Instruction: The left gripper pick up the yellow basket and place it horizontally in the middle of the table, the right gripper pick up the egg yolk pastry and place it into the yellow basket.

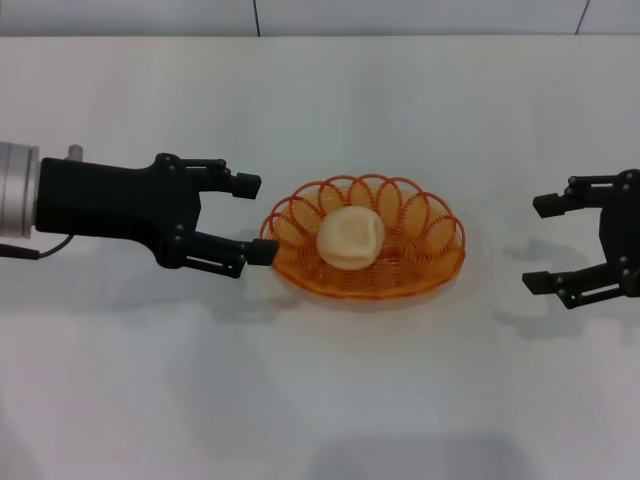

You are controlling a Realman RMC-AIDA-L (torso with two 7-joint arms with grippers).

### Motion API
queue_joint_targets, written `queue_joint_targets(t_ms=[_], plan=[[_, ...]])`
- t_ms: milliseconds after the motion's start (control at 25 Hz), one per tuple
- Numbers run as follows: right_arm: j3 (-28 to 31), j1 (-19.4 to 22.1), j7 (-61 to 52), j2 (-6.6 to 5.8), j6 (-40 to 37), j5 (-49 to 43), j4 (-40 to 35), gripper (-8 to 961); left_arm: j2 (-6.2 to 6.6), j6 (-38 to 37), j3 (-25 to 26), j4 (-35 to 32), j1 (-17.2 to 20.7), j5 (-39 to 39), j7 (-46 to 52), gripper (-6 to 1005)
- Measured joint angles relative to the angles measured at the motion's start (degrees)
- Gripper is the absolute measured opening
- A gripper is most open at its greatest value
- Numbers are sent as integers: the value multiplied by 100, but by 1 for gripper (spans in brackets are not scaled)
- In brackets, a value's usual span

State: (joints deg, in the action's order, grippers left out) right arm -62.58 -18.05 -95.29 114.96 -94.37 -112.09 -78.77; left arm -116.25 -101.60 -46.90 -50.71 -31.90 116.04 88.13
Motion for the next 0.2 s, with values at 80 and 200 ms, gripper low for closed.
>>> queue_joint_targets(t_ms=[80, 200], plan=[[-11, 8, 117, 0, -11, -8, 34, 862, 12, 3, 9, 19, 35, -2, -65, 881], [-30, 6, 217, 0, -19, -10, 103, 862, 56, 1, 98, 99, 69, -12, -135, 881]])
